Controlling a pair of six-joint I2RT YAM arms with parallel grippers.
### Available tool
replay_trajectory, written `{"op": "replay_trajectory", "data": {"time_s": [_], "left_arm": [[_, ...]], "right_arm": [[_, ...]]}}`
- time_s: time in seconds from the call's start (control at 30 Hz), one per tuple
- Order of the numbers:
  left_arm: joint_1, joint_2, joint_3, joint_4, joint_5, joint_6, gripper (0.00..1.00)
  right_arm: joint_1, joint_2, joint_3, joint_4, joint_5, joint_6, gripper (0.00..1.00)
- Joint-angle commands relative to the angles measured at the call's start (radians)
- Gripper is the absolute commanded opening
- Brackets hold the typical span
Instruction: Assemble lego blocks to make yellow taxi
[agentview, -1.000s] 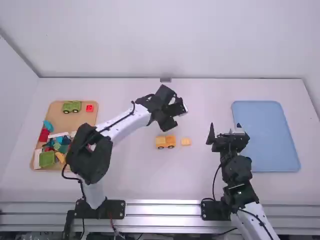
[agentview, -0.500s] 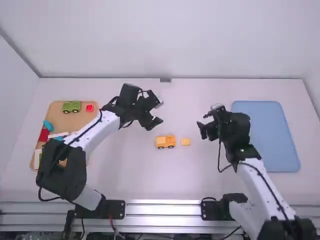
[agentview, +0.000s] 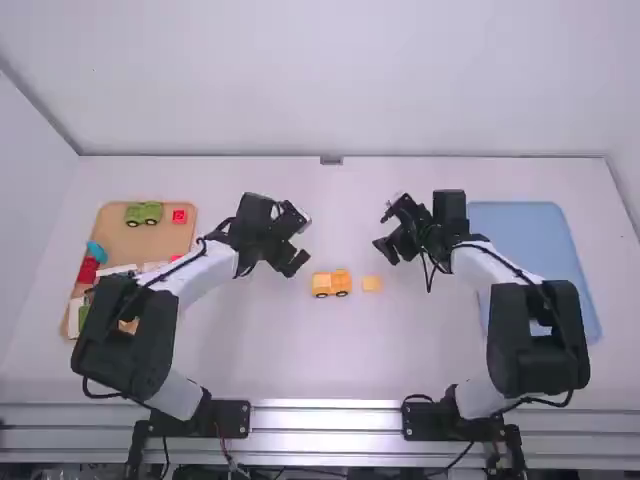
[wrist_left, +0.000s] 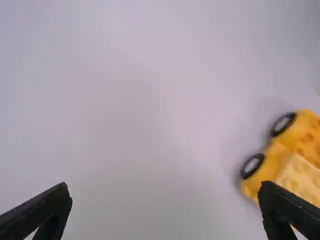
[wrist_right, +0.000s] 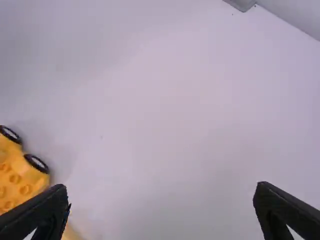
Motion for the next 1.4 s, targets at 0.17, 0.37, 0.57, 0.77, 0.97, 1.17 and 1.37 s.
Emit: {"op": "replay_trajectory", "data": {"time_s": [0.17, 0.37, 0.57, 0.77, 0.97, 1.17, 1.37], "left_arm": [[0.003, -0.027, -0.075, 0.034, 0.500, 0.423, 0.99], [0.003, -0.015, -0.175, 0.153, 0.672, 0.562, 0.99], [0.004, 0.001, -0.219, 0.299, 0.690, 0.437, 0.99], [0.004, 0.001, -0.225, 0.309, 0.686, 0.433, 0.99], [0.004, 0.001, -0.225, 0.312, 0.687, 0.426, 0.99], [0.004, 0.001, -0.225, 0.316, 0.684, 0.401, 0.99], [0.003, 0.001, -0.224, 0.321, 0.684, 0.401, 0.99]], "right_arm": [[0.003, 0.006, 0.025, -0.205, -0.188, -0.412, 0.99], [-0.028, 0.012, 0.025, -0.412, -0.366, -0.778, 0.99], [-0.076, 0.093, 0.027, -0.401, -0.550, -0.906, 0.99], [-0.067, 0.274, 0.068, -0.370, -0.591, -0.897, 0.99], [-0.065, 0.383, 0.094, -0.369, -0.595, -0.994, 1.00], [-0.085, 0.446, 0.090, -0.319, -0.592, -1.007, 0.87], [-0.112, 0.461, 0.090, -0.314, -0.588, -1.006, 0.53]]}}
